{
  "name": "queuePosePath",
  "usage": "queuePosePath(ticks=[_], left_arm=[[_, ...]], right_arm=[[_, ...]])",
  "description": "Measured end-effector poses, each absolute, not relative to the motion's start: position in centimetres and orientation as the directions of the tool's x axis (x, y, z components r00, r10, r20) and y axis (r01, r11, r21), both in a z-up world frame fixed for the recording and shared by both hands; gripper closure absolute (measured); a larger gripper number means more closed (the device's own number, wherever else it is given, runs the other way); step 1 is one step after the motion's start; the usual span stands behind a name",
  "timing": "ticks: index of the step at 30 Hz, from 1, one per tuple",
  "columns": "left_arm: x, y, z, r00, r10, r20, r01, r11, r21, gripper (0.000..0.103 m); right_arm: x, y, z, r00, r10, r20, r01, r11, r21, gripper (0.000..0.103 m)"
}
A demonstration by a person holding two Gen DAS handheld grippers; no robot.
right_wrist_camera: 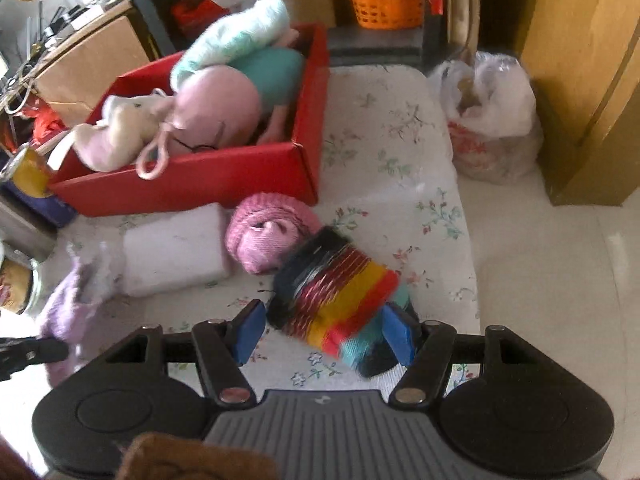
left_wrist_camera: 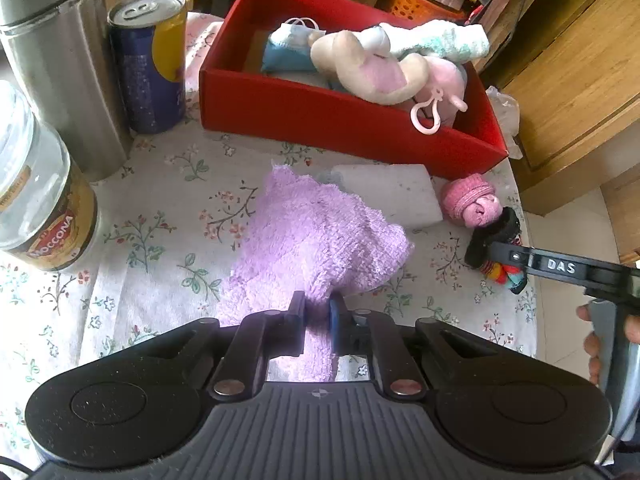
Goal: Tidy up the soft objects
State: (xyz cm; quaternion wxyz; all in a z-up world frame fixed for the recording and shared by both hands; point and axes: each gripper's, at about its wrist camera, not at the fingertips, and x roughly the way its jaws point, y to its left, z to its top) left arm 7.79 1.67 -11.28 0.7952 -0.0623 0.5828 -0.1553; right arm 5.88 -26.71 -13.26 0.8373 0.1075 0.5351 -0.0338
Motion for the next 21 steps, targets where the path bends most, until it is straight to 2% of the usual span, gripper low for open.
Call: queuePosePath(ticks=[6,11,21], left_arm=[[7.9,1.8,-12.1,0.257,-0.302,-0.918,0.167,0.95,-0.266,0.094],[8.1,1.4,-12.9,0.243,-0.284,-0.928,0.167,0.954,-0.248,0.094],[8.2,0.6,-13.3,0.23,-0.268,-0.936,0.173,0.957,-0.232,0.093]], right_arm=[[6.3,-26.5,-13.7,0.408,0.042,-0.912,0.182,0.975,0.127,0.07],[5.9,-27.2,-13.8,0.4,-0.004,-0.917,0.223,0.97,0.093,0.103],[4.3,-28.3,-13.0,0.415,0.06,-0.908,0.234,0.957,0.17,0.103]])
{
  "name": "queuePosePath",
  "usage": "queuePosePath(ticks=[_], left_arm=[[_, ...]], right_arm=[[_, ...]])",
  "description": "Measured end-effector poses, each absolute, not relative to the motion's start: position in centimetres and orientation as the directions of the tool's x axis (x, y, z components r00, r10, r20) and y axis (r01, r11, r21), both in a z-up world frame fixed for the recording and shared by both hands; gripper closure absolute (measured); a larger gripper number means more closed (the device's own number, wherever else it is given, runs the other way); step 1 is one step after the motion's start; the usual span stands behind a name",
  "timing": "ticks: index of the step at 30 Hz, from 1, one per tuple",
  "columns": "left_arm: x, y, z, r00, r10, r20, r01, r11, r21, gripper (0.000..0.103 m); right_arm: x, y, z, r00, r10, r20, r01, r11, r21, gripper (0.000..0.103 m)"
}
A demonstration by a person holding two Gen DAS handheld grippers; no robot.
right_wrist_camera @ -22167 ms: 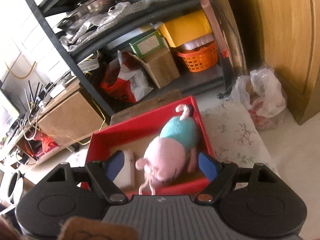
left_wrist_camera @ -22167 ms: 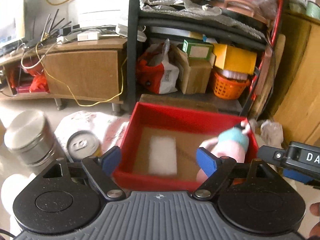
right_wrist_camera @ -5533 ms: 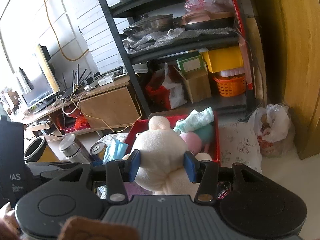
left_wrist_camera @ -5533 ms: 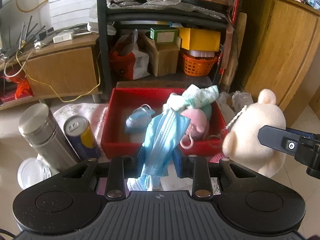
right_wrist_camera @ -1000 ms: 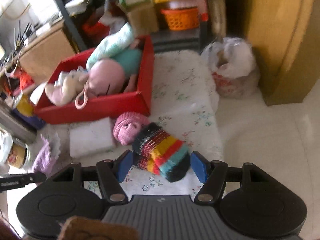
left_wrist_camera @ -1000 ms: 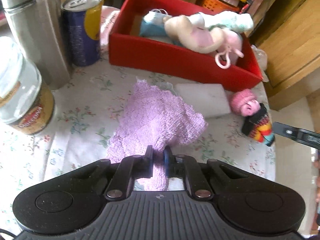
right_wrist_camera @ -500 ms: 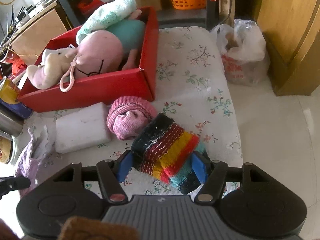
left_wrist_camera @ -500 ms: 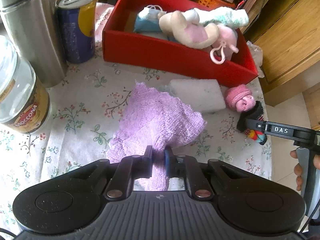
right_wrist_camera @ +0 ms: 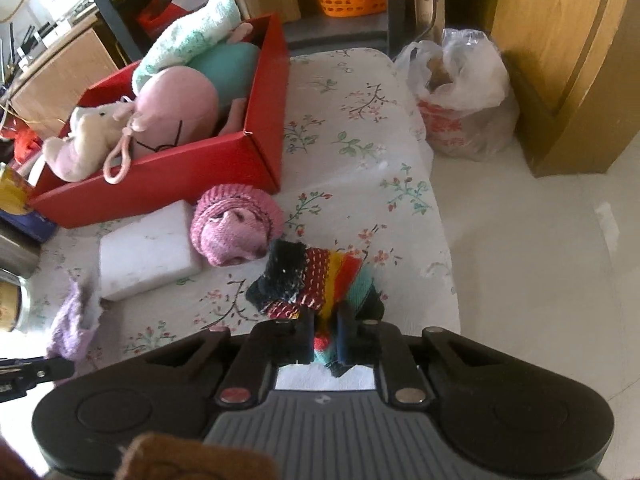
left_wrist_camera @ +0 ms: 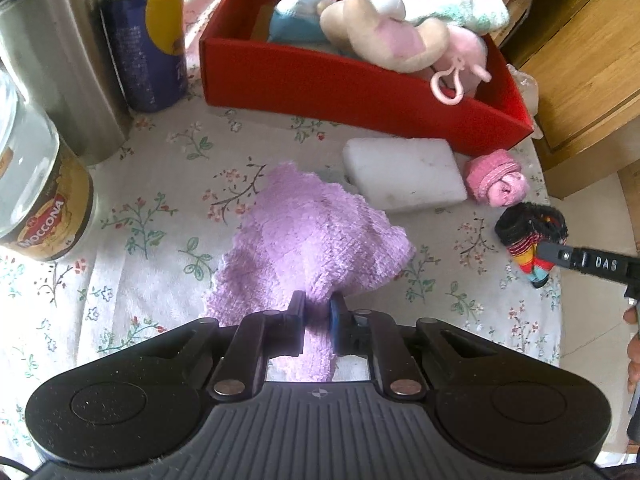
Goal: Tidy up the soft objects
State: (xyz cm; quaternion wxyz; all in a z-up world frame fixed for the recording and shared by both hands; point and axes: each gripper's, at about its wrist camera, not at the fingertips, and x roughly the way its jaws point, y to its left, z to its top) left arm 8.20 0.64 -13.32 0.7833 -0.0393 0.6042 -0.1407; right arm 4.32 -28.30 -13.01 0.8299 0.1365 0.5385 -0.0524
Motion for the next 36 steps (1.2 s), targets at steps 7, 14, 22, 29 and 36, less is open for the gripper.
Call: queuePosePath(ticks=[7,14,22,29,36], left_arm=[[7.2,0.1,-12.6,0.238,-0.281,-0.93,0.194,0.952,-0.238,0.092],[5.5,-0.4,-12.8,0.229,-0.279,-0.932,0.206,0.95,-0.234,0.092],[3.6,-0.6,-12.6,0.228,-0.29,-0.929,0.219,0.945,-0.241,0.092],[1.9,-1.0,-11.7,0.238,-0.318,-0.918,0.234,0.936,-0.263,0.092],[0.4,-0.5,-9.7,0.295,-0.318,-0.901,0.217,0.941,-0.261,0.092]], right_arm=[[1.3,-26.5,-11.8,0.42,0.114,-0.9,0.179,0.962,0.205,0.103],[-1.2,-24.3,-10.6,0.435,0.184,-0.881,0.112,0.96,0.256,0.103],[-4.0,-22.2,-10.4,0.436,0.227,-0.871,0.062,0.958,0.28,0.103],[-5.1,-21.4,-10.0,0.448,0.248,-0.859,0.038,0.955,0.295,0.103],[-5.9,-20.8,-8.6,0.482,0.263,-0.835,0.009,0.952,0.305,0.103]])
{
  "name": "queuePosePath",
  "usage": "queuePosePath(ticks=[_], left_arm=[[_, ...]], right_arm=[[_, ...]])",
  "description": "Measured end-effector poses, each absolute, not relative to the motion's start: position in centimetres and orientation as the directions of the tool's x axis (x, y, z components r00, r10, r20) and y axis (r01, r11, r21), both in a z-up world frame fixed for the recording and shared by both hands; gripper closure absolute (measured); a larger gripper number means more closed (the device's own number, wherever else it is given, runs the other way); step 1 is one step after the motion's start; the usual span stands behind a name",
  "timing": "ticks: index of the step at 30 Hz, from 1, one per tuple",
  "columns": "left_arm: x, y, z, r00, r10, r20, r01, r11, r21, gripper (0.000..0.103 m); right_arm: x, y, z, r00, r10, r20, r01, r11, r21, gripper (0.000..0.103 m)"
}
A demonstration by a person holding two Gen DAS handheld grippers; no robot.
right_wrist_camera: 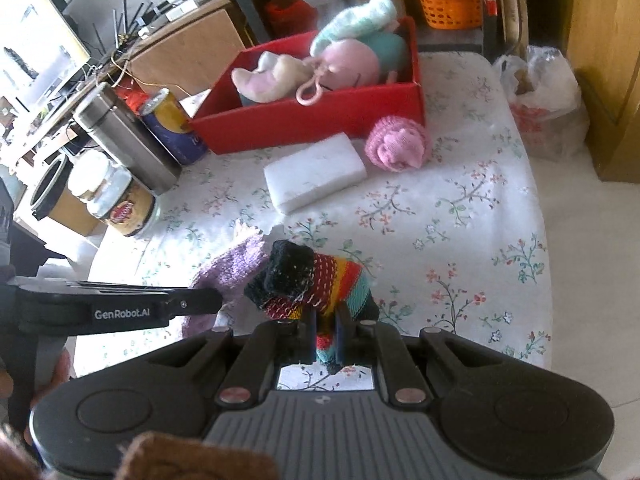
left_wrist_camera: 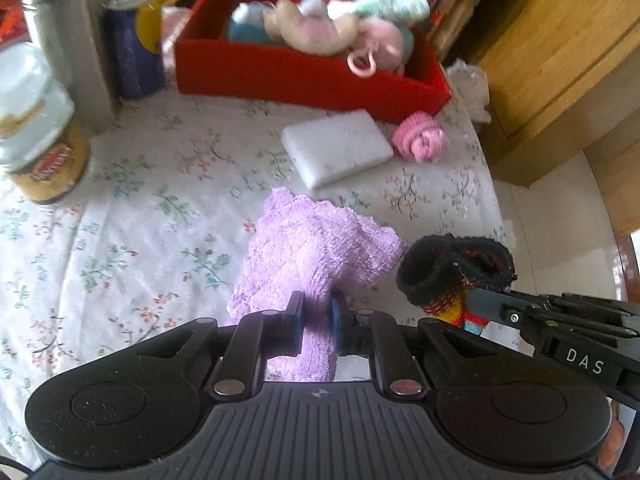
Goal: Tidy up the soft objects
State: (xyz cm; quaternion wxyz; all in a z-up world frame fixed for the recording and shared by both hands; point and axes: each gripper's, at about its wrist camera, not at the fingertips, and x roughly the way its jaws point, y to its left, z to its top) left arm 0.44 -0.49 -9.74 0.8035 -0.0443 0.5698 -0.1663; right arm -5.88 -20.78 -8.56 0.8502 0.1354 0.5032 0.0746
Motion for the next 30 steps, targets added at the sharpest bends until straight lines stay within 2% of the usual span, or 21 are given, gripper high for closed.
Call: queuePosePath(ticks=[5,11,16,24,29,30], left_arm=[[0.0,-0.3,-7.7,0.34,-0.28,-0.898,0.188,0.956,-0.227,0.093],[0.2,-0.9,-5.5,0.376,-0.313,-0.872,0.201,0.947,-0.253,0.093],[1.1,-1.1,-6.1,0.371,-0.339,-0.865,0.186,0.939,-0.288,0.093],[2.0,-1.6,-5.8,0.405,-0.319,-0.857,0.209,0.945,-0.254,0.093],[2.1,-1.3,-7.8,0.352,-0.324,-0.878,0.21,0.942,-0.263,0.092],[2.1,-1.2,-8.1,0.349,-0.318,-0.882,0.207,0.944,-0.258,0.092]], right_arm=[[-6.2,-20.7,-7.3,0.507,0.28,-0.815,-0.004,0.946,0.323,0.103],[-6.1,-20.3,-5.7,0.542,0.298,-0.786,-0.021,0.94,0.342,0.103],[-6.1,-20.3,-5.6,0.554,0.258,-0.792,-0.012,0.953,0.303,0.103],[-5.1,-20.4,-4.3,0.594,0.206,-0.777,-0.008,0.968,0.25,0.103],[-4.9,-18.5,-6.1,0.504,0.219,-0.836,-0.135,0.975,0.174,0.103],[-4.8,-18.1,-7.0,0.476,0.209,-0.854,-0.158,0.976,0.151,0.097]])
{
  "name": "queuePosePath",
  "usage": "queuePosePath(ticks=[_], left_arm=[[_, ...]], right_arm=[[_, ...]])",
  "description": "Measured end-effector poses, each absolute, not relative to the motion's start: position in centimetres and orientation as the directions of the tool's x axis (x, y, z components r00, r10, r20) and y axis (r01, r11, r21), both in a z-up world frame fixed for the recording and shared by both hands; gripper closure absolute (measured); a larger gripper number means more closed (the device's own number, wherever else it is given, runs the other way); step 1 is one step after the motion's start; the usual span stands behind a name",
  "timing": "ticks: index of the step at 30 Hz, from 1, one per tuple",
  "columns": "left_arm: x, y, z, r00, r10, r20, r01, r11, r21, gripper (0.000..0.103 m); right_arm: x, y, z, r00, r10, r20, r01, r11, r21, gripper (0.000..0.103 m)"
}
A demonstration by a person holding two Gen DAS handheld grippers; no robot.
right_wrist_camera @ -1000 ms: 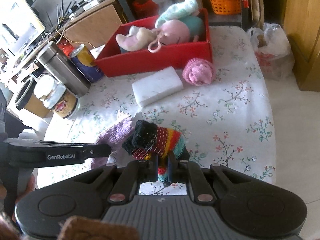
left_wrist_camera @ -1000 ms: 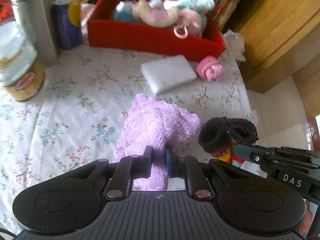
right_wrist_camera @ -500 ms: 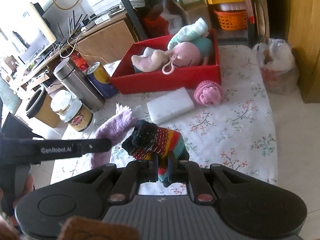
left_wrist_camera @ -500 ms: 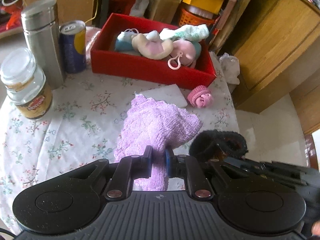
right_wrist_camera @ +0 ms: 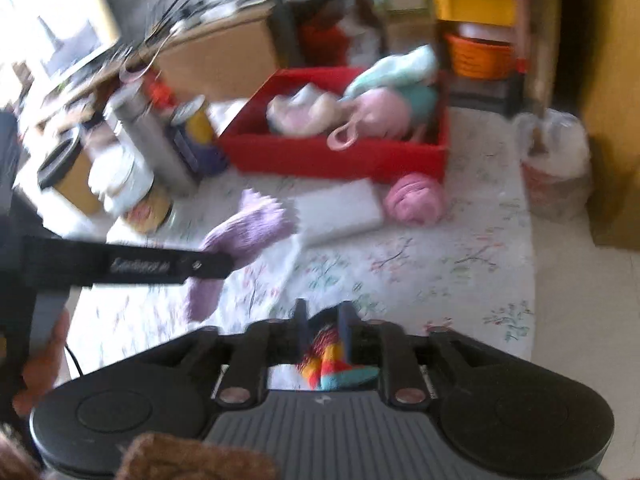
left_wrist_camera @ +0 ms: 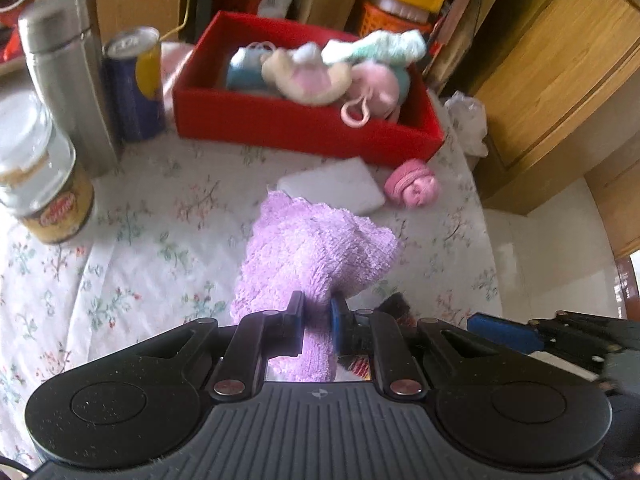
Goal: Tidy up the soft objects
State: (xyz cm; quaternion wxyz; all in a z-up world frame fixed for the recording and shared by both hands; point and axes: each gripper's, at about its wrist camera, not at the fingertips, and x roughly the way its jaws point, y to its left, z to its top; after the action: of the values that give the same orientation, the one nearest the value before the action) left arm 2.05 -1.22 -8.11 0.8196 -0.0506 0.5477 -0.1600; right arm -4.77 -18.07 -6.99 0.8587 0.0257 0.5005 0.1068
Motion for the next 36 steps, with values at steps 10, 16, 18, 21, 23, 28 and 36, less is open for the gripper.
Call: queuePosePath(ticks=[10,16,18,21,23,28,36], left_arm=[[2.6,-0.2,-8.7,0.331,-0.319,-0.888,0.182,0.945,-0.271,0.092],[2.4,-0.3,-8.2,0.341,-0.323,-0.883,0.188,0.943,-0.273,0.09],[2.2,-0.3,-7.9,0.35,-0.324,-0.879,0.192,0.943,-0.271,0.09],[2.0,-0.3,-7.6,0.356,-0.32,-0.878,0.19,0.945,-0.267,0.09],[1.9,-0.6,-7.7,0.351,-0.31,-0.884,0.209,0.946,-0.249,0.09],[0.7,-3.6,-10.4,0.326,-0.278,-0.904,0.34,0.926,-0.163,0.04],[-0.1,-7.6,-16.1,0.33,-0.098,-0.939,0.397,0.917,0.044,0.038]], right_arm=[[-2.2,-15.9,-15.1,0.298,0.102,-0.949,-0.147,0.987,0.06,0.103],[-2.8,-18.1,-13.4,0.36,0.138,-0.923,-0.056,0.99,0.126,0.103],[-3.1,-18.6,-11.8,0.401,0.163,-0.901,-0.033,0.986,0.163,0.103],[-3.4,-19.2,-9.9,0.461,0.198,-0.865,-0.018,0.977,0.215,0.103],[-3.7,-19.6,-9.0,0.488,0.211,-0.847,-0.011,0.972,0.236,0.103],[-4.0,-19.9,-8.2,0.51,0.202,-0.836,0.005,0.971,0.238,0.103],[-3.9,-22.0,-8.5,0.515,0.167,-0.841,0.064,0.971,0.232,0.103]])
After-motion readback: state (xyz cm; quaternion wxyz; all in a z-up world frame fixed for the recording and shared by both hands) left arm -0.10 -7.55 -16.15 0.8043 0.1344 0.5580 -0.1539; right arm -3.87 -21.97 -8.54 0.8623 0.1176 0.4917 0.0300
